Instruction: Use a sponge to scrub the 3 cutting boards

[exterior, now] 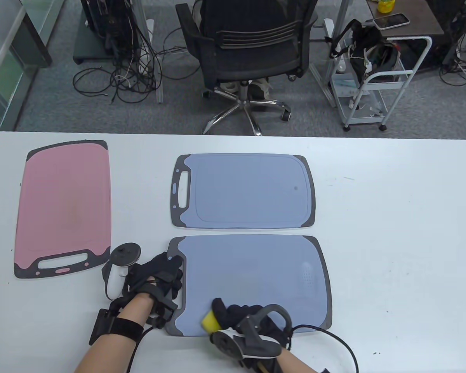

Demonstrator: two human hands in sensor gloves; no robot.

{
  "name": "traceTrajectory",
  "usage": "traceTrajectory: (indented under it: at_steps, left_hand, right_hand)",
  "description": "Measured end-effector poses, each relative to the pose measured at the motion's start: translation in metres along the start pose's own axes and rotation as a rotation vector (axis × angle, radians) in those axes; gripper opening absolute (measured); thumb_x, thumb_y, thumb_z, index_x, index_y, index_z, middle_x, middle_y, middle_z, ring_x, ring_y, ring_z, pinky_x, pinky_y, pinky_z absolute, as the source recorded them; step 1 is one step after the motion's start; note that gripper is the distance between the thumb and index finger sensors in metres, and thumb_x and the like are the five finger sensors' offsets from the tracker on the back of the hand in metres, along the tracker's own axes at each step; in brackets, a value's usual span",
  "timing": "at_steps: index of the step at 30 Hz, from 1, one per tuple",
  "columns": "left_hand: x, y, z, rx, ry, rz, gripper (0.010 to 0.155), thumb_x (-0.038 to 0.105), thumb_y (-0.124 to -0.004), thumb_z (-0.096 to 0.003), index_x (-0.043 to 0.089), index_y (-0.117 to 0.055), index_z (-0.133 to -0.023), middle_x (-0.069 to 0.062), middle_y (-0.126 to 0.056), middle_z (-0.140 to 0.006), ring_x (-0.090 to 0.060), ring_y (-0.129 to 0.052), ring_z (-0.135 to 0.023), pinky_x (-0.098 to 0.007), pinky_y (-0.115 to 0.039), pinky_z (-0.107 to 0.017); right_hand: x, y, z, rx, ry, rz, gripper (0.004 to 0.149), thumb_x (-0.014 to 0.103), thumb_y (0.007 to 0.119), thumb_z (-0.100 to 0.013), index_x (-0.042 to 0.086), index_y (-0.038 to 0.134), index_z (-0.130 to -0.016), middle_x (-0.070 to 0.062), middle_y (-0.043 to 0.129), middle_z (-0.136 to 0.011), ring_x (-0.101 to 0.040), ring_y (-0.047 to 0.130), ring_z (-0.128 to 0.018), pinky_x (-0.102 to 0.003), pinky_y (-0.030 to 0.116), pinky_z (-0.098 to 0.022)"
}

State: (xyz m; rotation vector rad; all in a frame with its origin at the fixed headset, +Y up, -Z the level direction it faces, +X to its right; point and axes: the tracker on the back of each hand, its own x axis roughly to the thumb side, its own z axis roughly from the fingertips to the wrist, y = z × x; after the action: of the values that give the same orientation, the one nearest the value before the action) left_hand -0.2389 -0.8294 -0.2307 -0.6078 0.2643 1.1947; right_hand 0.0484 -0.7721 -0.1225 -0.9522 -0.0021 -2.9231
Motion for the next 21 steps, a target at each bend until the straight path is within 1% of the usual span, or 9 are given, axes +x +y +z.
traceTrajectory:
  at_steps: [2,5,10,12,14,17,18,20,21]
  left_hand:
    - [0.0,0.0,0.0,0.0,0.001,0.001,0.053,0.051,-0.073,-0.0599,0.01,-0.07,-0.093,0.004,-0.095,-0.066,0.0,-0.107,-0.034,-0.025,-0.102,-0.026]
    - [0.0,0.0,0.0,-0.002,0.001,0.003,0.053,0.051,-0.073,-0.0599,0.01,-0.07,-0.094,0.004,-0.095,-0.066,0.0,-0.107,-0.034,-0.025,-0.102,-0.026]
    - [-0.002,0.001,0.001,0.0,0.017,0.029,0.054,0.052,-0.074,-0.0589,0.012,-0.071,-0.094,0.004,-0.096,-0.066,0.0,-0.108,-0.035,-0.025,-0.102,-0.027]
    - [-0.004,0.003,0.0,-0.031,0.032,0.065,0.055,0.053,-0.075,-0.0574,0.013,-0.071,-0.094,0.005,-0.096,-0.065,-0.001,-0.109,-0.036,-0.026,-0.103,-0.028]
    - [-0.007,0.004,0.0,-0.076,0.051,0.1,0.057,0.055,-0.075,-0.0561,0.014,-0.069,-0.096,0.006,-0.096,-0.065,-0.001,-0.109,-0.037,-0.026,-0.103,-0.029]
    - [-0.009,0.005,0.001,-0.115,0.047,0.14,0.054,0.055,-0.077,-0.055,0.018,-0.072,-0.094,0.008,-0.096,-0.06,-0.002,-0.108,-0.034,-0.028,-0.102,-0.027]
    - [-0.008,0.006,0.003,-0.138,0.026,0.159,0.05,0.055,-0.076,-0.0559,0.02,-0.072,-0.092,0.008,-0.096,-0.06,-0.002,-0.108,-0.034,-0.028,-0.102,-0.028]
    - [0.0,0.009,0.008,-0.143,-0.133,0.214,0.048,0.05,-0.075,-0.0594,0.015,-0.072,-0.092,0.005,-0.096,-0.06,-0.004,-0.108,-0.033,-0.029,-0.102,-0.026]
    - [0.005,0.009,0.011,-0.148,-0.161,0.222,0.048,0.049,-0.074,-0.0604,0.013,-0.071,-0.093,0.003,-0.096,-0.061,-0.005,-0.108,-0.035,-0.03,-0.101,-0.027]
  right_hand:
    - [-0.04,0.006,0.027,0.012,0.091,-0.031,0.079,0.066,0.072,-0.04,0.017,0.065,-0.102,0.0,0.09,-0.056,-0.007,0.094,-0.032,-0.034,0.087,-0.032]
    - [-0.09,0.012,0.061,0.038,0.218,-0.008,0.079,0.066,0.071,-0.04,0.017,0.065,-0.102,0.0,0.09,-0.057,-0.008,0.095,-0.033,-0.035,0.086,-0.033]
    - [-0.157,0.022,0.114,0.072,0.44,-0.058,0.078,0.063,0.072,-0.041,0.015,0.066,-0.102,-0.001,0.09,-0.061,-0.012,0.095,-0.036,-0.037,0.085,-0.035]
    - [-0.176,0.024,0.129,0.083,0.512,-0.088,0.078,0.064,0.072,-0.042,0.015,0.065,-0.102,-0.003,0.09,-0.063,-0.012,0.095,-0.037,-0.038,0.085,-0.036]
    - [-0.187,0.026,0.136,0.062,0.583,-0.143,0.077,0.06,0.076,-0.042,0.013,0.067,-0.102,-0.006,0.09,-0.063,-0.015,0.095,-0.038,-0.04,0.084,-0.037]
    - [-0.203,0.023,0.142,0.077,0.658,-0.078,0.076,0.061,0.076,-0.042,0.015,0.067,-0.102,-0.004,0.09,-0.065,-0.013,0.094,-0.04,-0.038,0.084,-0.038]
    - [-0.207,0.021,0.144,0.06,0.68,-0.088,0.076,0.062,0.076,-0.042,0.016,0.066,-0.103,-0.004,0.09,-0.065,-0.013,0.094,-0.04,-0.038,0.084,-0.038]
    - [-0.215,0.019,0.149,-0.007,0.731,-0.181,0.076,0.061,0.077,-0.042,0.015,0.067,-0.102,-0.005,0.09,-0.065,-0.014,0.094,-0.04,-0.039,0.084,-0.038]
    - [-0.217,0.019,0.15,-0.013,0.742,-0.207,0.076,0.061,0.077,-0.042,0.014,0.067,-0.103,-0.005,0.09,-0.065,-0.014,0.094,-0.04,-0.04,0.084,-0.038]
